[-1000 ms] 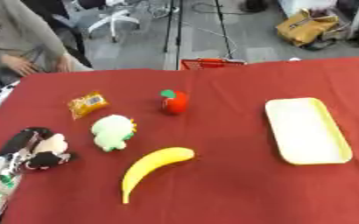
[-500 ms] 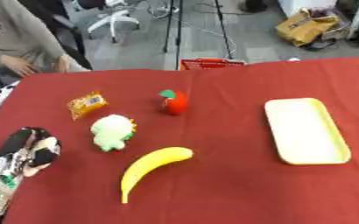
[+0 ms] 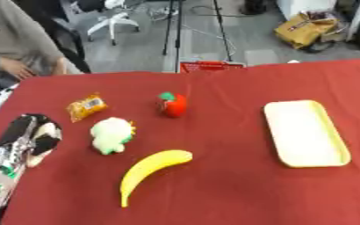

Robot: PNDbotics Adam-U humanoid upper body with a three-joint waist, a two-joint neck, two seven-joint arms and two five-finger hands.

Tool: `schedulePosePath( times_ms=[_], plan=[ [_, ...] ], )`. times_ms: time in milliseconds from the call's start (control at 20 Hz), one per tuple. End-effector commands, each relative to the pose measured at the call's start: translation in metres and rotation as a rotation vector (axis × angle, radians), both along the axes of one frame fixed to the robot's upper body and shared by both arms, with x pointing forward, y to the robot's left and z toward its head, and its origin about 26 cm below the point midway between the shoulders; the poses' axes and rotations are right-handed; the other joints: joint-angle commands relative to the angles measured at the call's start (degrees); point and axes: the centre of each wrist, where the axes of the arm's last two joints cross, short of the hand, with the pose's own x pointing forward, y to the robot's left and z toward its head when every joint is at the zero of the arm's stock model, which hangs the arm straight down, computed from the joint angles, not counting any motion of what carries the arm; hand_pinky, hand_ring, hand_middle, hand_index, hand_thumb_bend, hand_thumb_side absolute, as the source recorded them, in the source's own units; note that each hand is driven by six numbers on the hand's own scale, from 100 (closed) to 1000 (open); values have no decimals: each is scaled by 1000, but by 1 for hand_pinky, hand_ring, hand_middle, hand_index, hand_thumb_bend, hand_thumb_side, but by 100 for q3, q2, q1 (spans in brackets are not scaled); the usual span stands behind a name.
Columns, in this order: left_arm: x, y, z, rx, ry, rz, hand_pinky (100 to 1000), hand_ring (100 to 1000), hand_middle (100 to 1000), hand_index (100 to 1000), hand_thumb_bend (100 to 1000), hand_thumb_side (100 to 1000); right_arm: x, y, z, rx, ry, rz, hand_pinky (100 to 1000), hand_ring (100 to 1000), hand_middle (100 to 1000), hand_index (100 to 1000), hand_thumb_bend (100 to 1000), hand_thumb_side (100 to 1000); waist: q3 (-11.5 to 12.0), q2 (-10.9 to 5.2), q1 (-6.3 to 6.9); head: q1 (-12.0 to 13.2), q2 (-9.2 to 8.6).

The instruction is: Pick up objects on the table and place them in the box.

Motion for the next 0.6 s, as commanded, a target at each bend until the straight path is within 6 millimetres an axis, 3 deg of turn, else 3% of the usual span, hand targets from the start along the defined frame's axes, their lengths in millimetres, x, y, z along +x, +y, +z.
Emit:
schedulePosePath(
  times_ms=[50,150,350,600],
  plan=[
    [8,-9,35,-42,-125,-60,291,501,448,617,100,276,-2,2,10,-10,-34,15,595,617,613,737,256,670,-15,-180,-80,16,-68],
    [11,-14,40,-73,-153,-72,291,501,448,617,100,276,-2,2,10,-10,-34,15,595,617,613,737,256,670,-22,-179,-80,17,-76],
    [38,-45,63,-113,-218,-72,286,503,445,617,111,272,-2,4,10,-9,-33,30,595,616,613,737,256,671,-109,-184,-93,40,-112],
    [70,-54,59,-183,-185,83,274,504,440,616,106,253,-1,8,12,-12,-36,53,595,616,613,737,255,671,-281,-175,-88,111,-186]
  ],
)
